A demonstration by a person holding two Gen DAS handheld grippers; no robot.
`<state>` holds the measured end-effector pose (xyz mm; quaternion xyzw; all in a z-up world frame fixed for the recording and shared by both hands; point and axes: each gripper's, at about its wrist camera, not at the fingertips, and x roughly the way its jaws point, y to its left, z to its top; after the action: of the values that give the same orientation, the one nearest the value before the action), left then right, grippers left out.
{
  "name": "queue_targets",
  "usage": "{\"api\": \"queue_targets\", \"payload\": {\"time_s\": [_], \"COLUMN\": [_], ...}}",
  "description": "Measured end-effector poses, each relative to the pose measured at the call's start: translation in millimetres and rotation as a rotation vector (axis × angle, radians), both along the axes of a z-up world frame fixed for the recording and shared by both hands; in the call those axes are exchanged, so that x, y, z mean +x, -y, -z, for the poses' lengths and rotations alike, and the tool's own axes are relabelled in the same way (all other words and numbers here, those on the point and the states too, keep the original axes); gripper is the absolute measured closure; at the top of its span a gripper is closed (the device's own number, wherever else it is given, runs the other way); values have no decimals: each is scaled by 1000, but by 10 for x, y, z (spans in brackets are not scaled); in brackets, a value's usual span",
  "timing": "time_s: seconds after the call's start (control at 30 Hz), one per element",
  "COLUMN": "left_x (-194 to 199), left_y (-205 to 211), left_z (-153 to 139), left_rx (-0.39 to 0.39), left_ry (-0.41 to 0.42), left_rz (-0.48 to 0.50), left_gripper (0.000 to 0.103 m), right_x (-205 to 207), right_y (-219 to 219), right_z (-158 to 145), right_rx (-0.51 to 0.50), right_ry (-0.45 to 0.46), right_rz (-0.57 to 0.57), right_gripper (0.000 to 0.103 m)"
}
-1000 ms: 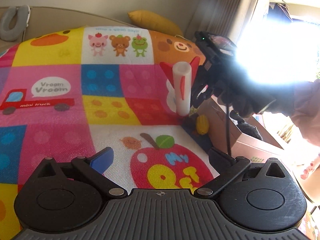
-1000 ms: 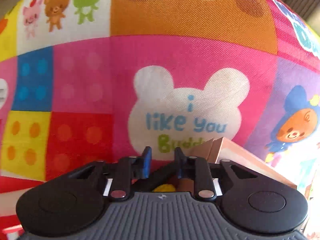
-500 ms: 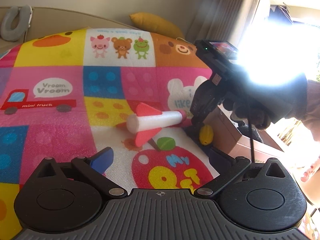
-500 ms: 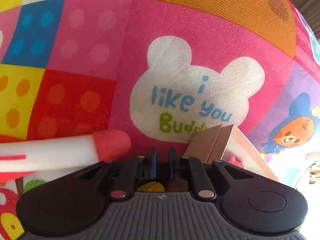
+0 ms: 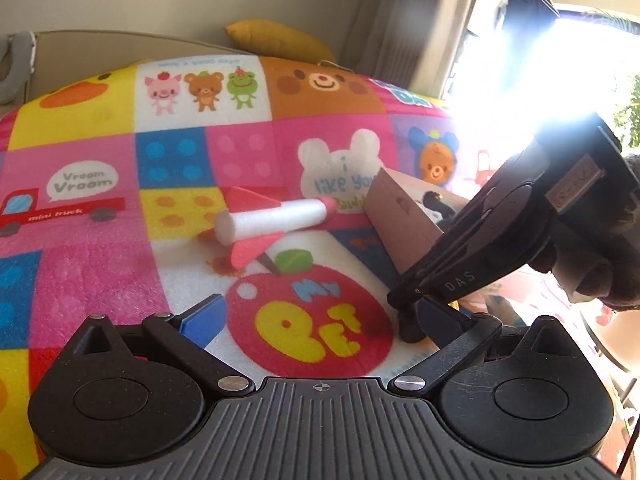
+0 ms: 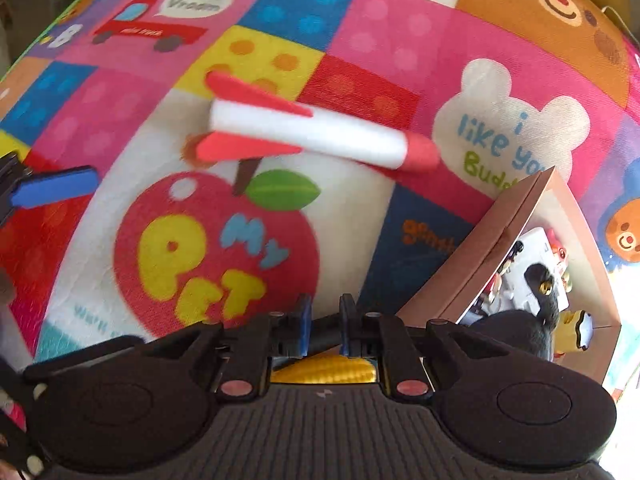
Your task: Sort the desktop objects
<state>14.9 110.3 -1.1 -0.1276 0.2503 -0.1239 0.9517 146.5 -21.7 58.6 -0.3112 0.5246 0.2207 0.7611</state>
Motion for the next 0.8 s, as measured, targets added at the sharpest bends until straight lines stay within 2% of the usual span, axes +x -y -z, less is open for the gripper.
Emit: {"api": "queue_targets", "payload": {"time_s": [0.13, 0.17, 0.2, 0.23, 0.27, 0.33, 0.37, 0.4, 0.53, 0.63, 0.8], "left_x": [-65, -71, -78, -76, -74, -69, -66, -61, -60, -69, -40], "left_y": [256, 315, 391, 461, 525, 690, 762, 831, 1067, 1170, 1170], "left_z": [-13, -14, -11, -11, -11, -11, -13, -15, -29, -43, -62], "left_rx": [40, 48, 55, 60, 65, 85, 98, 110, 174, 240, 275], "left_ry": [-8, -11, -16, -21, -25, -31, -34, -37, -38, -41, -76], "left_rz": [74, 85, 99, 111, 124, 157, 172, 185, 197, 173, 70], "left_gripper": [0, 0, 0, 0, 0, 0, 0, 0, 0, 0, 0], "right_x": [-322, -362, -464, -554, -688, -869, -960, -1003, -1252, -1412, -1577], "right_y": [267, 315, 441, 549, 702, 981, 1142, 1288, 1795, 2031, 2141], "right_z": [-91, -78, -175, -242, -311, -353, -371, -346, -192, 46, 299], "right_rx": [61, 92, 123, 139, 157, 207, 240, 271, 358, 384, 493], "right_ry": [34, 72, 124, 189, 292, 409, 430, 431, 450, 456, 419], "right_rz": [-5, 4, 17, 30, 46, 81, 112, 146, 294, 377, 396], "right_gripper": [89, 84, 78, 61, 40, 26, 23, 21, 2, 1, 0]}}
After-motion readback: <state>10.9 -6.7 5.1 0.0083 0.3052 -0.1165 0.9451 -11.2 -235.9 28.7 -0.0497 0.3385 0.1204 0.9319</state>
